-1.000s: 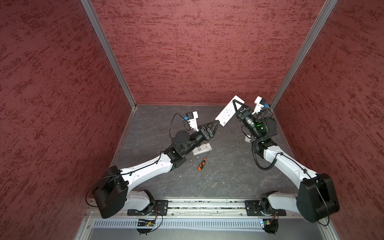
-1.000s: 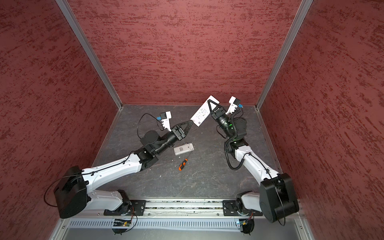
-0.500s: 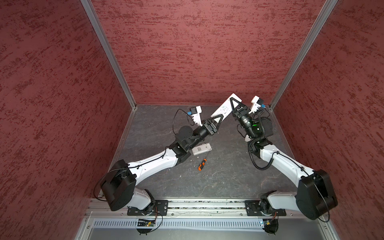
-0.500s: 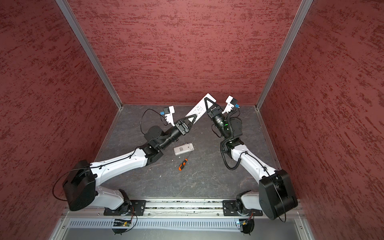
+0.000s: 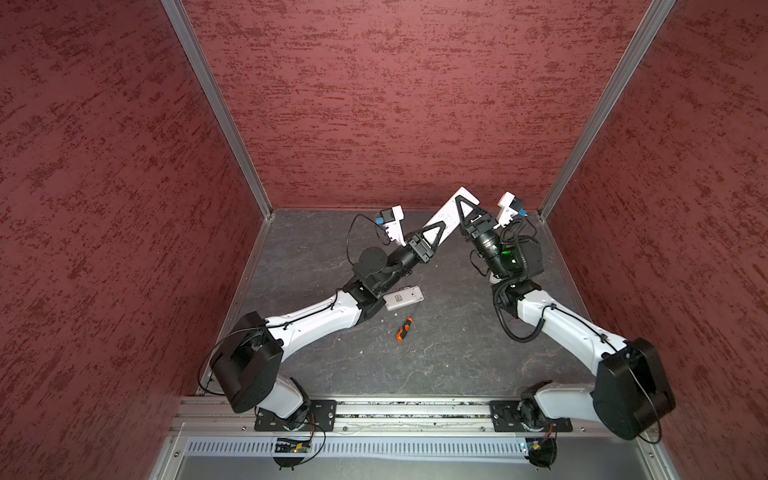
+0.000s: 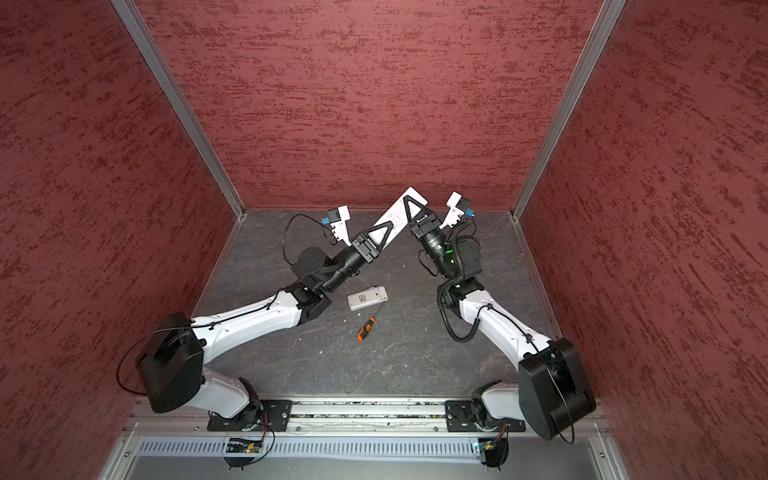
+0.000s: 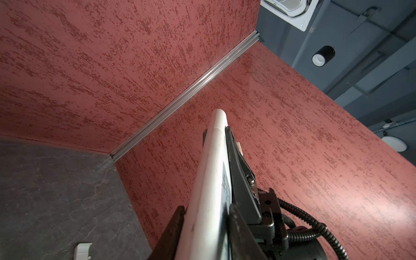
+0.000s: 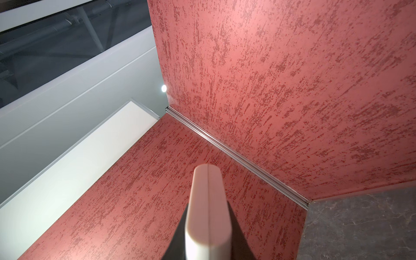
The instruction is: Unload the batteries from the remote control
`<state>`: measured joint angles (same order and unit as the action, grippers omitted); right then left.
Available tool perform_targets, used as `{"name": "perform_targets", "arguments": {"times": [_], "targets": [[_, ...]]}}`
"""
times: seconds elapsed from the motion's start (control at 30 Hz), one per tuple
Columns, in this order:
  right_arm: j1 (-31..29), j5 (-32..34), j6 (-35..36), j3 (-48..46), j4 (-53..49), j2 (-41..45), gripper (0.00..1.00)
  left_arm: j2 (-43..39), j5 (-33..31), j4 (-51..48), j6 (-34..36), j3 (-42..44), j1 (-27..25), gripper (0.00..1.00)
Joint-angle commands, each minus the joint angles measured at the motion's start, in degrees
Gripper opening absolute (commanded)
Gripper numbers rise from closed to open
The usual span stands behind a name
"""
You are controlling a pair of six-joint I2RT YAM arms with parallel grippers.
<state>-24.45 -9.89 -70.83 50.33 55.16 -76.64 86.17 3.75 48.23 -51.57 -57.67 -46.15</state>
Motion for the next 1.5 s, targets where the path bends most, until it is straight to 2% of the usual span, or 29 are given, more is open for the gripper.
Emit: {"name": "perform_targets", "arguments": {"times": [0.0,0.23,0.3,0.43,0.53,0.67,0.77,0.93,1.03,1.17,1.33,1.47], "targets": [[-1.35,1.11,-0.45,0.78,1.84,-0.90,0.00,0.05,1.29,2.49,0.59,-1.31,0.10,0.25],[-1.74,0.27,-0.21,-0.21,2.05,-0.89,0.02,-0.93,1.92,1.71,0.52,-0.44,0.67,0.05],[-1.74,-0.01,0.28,-0.56,1.37,-0.49,0.12,-1.29,2.27,1.56,0.42,0.04,1.01,0.01],[-1.75,-1.34,2.60,-1.26,-1.78,1.14,0.44,-2.50,3.95,1.21,-1.21,1.70,2.67,0.00],[-1.66,-2.01,5.08,-2.02,-5.56,2.67,0.60,-4.23,5.29,-0.39,-1.19,2.94,3.97,0.00],[-1.22,-4.34,9.90,-2.17,-12.30,5.04,0.70,-5.97,9.61,-4.54,-2.74,3.65,6.97,0.00],[-1.06,-6.14,16.51,-0.39,-22.55,7.31,0.75,-6.54,15.22,-6.71,-5.67,4.67,10.26,0.00],[-0.24,-8.23,28.14,2.65,-42.60,11.33,0.78,-8.61,26.23,-12.35,-7.49,6.48,15.72,0.00],[1.81,-12.07,31.05,3.11,-50.90,12.79,0.78,-10.23,31.17,-15.24,-7.69,8.73,18.61,0.00],[4.06,-13.49,35.68,3.63,-60.98,14.32,0.76,-13.84,35.76,-17.94,-8.40,13.06,22.07,0.00],[6.74,-17.46,39.64,4.08,-66.97,13.34,0.71,-19.62,38.40,-26.54,-5.87,15.18,23.64,0.00],[7.22,-20.60,41.11,4.53,-67.37,12.48,0.69,-22.12,40.89,-28.14,-6.18,16.90,24.75,0.00]]}}
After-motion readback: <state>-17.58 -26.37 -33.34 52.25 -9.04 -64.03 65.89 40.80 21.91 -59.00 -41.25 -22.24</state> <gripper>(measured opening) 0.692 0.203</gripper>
